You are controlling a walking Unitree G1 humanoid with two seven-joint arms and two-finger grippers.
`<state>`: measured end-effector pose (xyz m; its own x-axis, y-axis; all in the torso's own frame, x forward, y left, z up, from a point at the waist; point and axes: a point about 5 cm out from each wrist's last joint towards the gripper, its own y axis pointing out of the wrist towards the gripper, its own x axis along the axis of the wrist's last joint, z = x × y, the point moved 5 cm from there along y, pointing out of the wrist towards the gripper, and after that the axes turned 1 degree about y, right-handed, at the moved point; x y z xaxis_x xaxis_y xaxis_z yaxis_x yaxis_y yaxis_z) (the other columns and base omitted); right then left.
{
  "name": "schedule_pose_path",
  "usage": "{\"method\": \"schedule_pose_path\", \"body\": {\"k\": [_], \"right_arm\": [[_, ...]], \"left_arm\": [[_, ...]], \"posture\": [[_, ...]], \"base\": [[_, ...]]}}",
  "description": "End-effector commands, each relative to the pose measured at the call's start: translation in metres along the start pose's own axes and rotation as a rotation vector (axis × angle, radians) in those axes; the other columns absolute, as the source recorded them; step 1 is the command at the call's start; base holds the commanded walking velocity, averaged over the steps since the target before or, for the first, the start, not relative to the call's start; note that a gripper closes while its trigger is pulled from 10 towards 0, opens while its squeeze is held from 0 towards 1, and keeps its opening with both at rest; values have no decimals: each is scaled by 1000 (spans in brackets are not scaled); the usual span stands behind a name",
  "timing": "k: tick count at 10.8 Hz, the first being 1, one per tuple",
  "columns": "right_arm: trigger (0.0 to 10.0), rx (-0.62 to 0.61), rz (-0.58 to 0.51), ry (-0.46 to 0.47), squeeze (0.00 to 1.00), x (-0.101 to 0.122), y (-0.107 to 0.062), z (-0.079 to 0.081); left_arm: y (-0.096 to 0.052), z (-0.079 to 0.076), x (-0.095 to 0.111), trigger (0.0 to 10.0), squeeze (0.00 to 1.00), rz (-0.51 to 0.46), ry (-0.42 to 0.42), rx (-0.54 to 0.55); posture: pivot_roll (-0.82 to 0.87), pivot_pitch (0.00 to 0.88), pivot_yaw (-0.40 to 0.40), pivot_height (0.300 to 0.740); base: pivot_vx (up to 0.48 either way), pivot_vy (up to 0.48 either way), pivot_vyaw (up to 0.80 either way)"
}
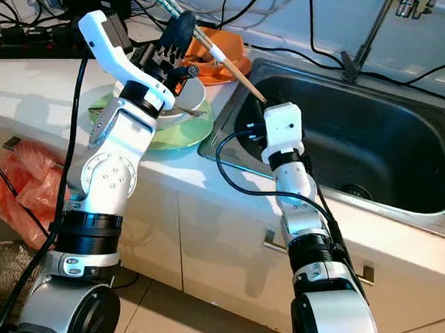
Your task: Kitchen organization
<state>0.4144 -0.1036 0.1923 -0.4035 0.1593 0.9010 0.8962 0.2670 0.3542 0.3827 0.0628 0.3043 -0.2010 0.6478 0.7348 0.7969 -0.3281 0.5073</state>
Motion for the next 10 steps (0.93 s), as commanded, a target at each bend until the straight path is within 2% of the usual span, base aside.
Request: {"method": "schedule_pose_path", "body": {"k": [1, 10], "right_arm": [[10000, -4, -19, -4, 0, 5, 1, -1], [10000, 16, -19, -1, 0, 7, 3, 6]], "left_arm": [[0, -5, -11, 10000, 0, 38, 4, -18], [-4, -18, -32, 10000, 0, 123, -6, -79]], "posture": [[47, 35, -28, 740], [47, 35, -27, 740]], "base": [[0, 0, 0], [0, 0, 0]]}}
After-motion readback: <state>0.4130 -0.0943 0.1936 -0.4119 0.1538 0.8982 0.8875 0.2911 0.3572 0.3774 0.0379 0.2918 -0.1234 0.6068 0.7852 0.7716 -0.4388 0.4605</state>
